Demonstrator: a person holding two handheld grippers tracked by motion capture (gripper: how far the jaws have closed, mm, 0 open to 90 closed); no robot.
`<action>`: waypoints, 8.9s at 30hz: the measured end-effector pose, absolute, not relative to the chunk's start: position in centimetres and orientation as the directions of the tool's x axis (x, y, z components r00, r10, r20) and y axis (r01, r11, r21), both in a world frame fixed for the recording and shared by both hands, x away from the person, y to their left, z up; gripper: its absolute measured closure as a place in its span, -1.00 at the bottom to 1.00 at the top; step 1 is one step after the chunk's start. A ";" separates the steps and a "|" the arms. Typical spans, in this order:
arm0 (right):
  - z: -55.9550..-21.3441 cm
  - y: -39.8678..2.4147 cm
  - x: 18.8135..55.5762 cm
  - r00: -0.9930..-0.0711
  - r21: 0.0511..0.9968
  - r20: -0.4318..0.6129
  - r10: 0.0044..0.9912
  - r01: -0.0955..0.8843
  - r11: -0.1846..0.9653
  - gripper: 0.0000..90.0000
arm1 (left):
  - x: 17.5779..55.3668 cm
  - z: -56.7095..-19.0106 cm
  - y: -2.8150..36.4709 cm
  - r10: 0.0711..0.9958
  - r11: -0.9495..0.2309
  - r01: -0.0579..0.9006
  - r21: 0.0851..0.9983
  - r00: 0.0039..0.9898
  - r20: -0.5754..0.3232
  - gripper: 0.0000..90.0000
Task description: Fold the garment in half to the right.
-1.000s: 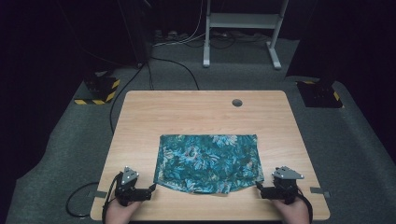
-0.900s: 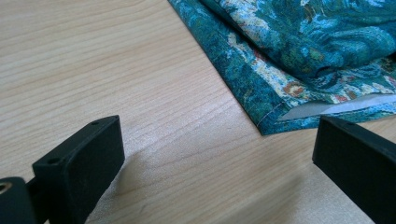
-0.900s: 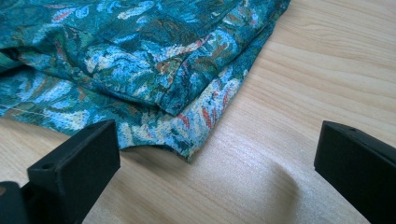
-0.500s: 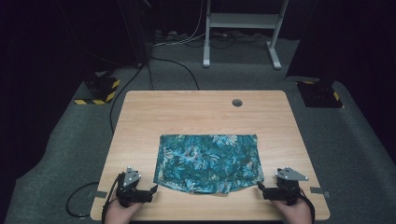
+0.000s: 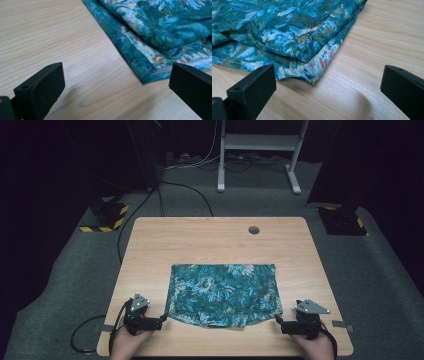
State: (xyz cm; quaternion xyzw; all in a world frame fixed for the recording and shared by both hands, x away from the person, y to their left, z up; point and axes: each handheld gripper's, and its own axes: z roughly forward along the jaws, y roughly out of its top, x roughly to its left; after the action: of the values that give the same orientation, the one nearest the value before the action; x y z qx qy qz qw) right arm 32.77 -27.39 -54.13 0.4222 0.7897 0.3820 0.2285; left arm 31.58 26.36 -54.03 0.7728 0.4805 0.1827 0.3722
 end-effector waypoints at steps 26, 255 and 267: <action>-52.0 -23.6 32.3 -0.598 0.814 -0.022 0.801 0.455 0.362 -1.00 | 36.6 -49.5 26.2 0.866 -0.248 0.552 0.796 0.495 -0.073 -0.96; -43.9 -1.7 31.8 -0.683 0.931 -0.023 0.730 0.252 0.265 0.88 | 45.8 -40.3 17.4 0.877 -0.066 0.457 0.887 0.450 -0.167 0.83; -44.6 -6.7 31.8 -0.609 0.930 -0.005 0.793 0.289 0.228 0.88 | 46.8 -40.7 12.3 0.853 -0.102 0.460 0.882 0.497 -0.161 0.82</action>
State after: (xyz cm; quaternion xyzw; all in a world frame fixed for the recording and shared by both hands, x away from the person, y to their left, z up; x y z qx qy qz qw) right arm 31.85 -6.65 -44.59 0.3642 0.7424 0.5033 0.2506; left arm 46.78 12.29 -40.66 0.7144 0.4593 0.2011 0.4881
